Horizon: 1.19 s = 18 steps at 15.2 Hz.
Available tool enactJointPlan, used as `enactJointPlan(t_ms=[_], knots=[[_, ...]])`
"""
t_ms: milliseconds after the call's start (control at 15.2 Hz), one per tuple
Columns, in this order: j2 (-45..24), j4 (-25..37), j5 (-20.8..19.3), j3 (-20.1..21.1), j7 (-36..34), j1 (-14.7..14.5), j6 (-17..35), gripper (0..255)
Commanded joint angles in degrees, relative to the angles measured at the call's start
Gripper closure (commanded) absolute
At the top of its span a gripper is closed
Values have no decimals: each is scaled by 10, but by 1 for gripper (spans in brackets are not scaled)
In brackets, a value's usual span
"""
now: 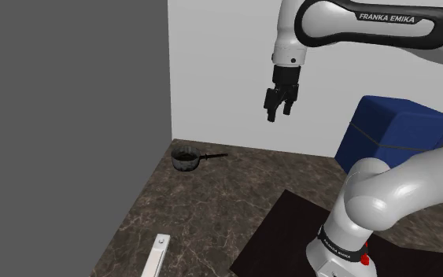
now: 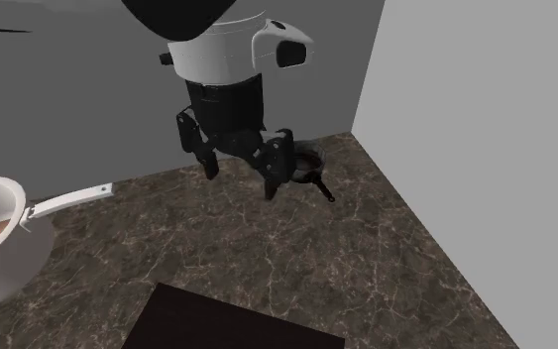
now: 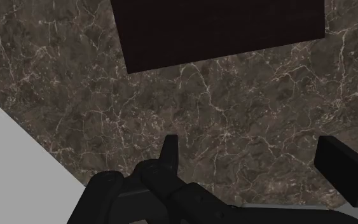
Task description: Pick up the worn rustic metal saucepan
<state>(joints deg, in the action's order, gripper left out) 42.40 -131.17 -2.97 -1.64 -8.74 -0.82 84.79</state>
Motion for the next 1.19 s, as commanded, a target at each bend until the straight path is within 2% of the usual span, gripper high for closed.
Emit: enactJointPlan(t_ms=[0,528,1122], knots=[[0,0,0,0,0,0,0,0],[-119,-18,-24,-44,77,-6,142,0],[-295,24,-22,-81,164,-15,278,0]])
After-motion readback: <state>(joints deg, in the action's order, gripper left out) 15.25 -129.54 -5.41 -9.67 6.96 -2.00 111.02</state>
